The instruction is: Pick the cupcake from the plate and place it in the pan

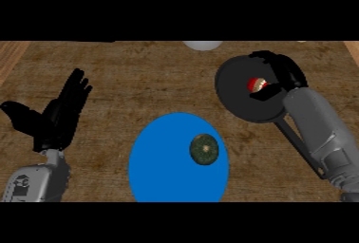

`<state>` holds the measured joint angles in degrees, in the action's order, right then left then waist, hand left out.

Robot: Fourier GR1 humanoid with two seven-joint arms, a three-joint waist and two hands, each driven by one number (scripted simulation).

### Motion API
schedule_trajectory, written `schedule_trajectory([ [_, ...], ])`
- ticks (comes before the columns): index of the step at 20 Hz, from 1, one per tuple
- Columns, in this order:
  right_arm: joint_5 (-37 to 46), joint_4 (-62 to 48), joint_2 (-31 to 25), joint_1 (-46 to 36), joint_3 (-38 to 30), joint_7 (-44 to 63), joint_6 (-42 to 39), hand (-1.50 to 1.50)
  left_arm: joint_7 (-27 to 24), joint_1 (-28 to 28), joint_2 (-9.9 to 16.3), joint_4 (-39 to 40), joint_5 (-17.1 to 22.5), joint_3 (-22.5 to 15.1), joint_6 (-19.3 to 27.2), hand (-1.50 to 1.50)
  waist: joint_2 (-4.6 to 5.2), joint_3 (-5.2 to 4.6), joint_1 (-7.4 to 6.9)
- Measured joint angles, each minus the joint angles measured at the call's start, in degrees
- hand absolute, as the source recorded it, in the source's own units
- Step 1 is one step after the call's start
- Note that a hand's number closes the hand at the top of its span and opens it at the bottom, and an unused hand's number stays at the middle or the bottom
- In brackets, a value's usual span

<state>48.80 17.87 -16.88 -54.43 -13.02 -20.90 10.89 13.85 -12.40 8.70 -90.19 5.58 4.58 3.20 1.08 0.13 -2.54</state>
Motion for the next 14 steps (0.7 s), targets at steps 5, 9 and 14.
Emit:
schedule_trajectory([
  [5,-7.72,-0.59,-1.97,-0.33,-6.94,-6.18,-3.44,-1.5,0.34,-0.04,0.2,-0.06,-0.22,0.27,0.23,0.0,-0.22,0.01,0.6],
  [9,-14.46,-1.6,-5.45,0.2,-12.88,-9.33,-10.36,-1.5,0.65,0.48,0.28,-0.08,0.13,0.55,0.02,0.0,-0.41,0.0,1.1],
  [14,-20.47,-3.06,-12.88,3.21,-17.84,-14.49,-22.58,-1.5,0.56,2.08,0.14,-1.57,0.08,0.3,-0.15,0.0,-0.53,0.01,1.42],
])
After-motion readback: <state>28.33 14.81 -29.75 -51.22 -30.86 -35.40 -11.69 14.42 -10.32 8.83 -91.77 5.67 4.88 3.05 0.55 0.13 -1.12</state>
